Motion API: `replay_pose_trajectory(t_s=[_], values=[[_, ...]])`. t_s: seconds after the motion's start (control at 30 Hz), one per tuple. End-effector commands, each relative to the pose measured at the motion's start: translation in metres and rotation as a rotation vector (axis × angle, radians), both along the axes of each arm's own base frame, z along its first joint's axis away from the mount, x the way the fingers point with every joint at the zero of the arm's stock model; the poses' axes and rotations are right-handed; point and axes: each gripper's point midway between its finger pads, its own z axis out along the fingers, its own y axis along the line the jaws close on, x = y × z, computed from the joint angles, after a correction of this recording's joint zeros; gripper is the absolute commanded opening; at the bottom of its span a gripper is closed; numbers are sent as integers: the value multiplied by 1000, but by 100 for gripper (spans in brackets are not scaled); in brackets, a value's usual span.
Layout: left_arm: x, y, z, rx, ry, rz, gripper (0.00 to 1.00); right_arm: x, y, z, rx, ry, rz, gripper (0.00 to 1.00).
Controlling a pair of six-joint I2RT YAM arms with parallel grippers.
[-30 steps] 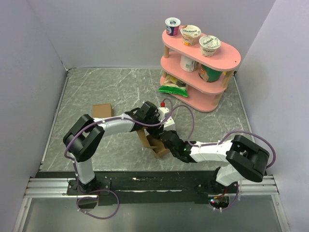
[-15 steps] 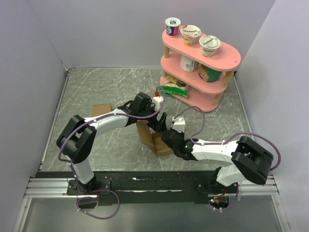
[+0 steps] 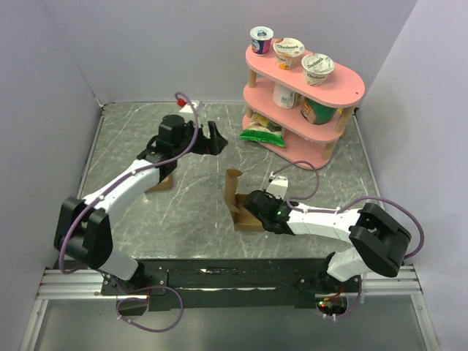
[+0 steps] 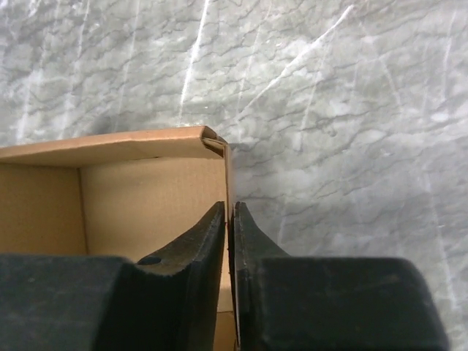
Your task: Fold the paper box
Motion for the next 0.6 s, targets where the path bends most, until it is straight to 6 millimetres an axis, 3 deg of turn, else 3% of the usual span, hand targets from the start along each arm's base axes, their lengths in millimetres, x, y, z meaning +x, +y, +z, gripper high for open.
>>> replay_pose_trajectory(t_s=[0.0, 0.1, 0.27, 0.3, 0.4, 0.57], values=[[-9, 15, 28, -71, -31, 49, 96, 11, 18, 17, 89, 1, -76, 44], [-27, 16, 20, -73, 11, 19, 96, 13, 34, 23, 146, 10, -54, 58], [-44, 43, 6, -73, 41, 79, 96, 13, 57, 47, 234, -17, 8, 78], [-42, 53, 5, -77, 46, 102, 96, 12, 55, 50, 235, -24, 5, 85], [-44, 70, -7, -78, 66, 160, 96, 5, 39, 54, 255, -42, -8, 91], [-57, 72, -68, -29, 223, 168, 96, -4, 1, 52, 257, -54, -6, 93]])
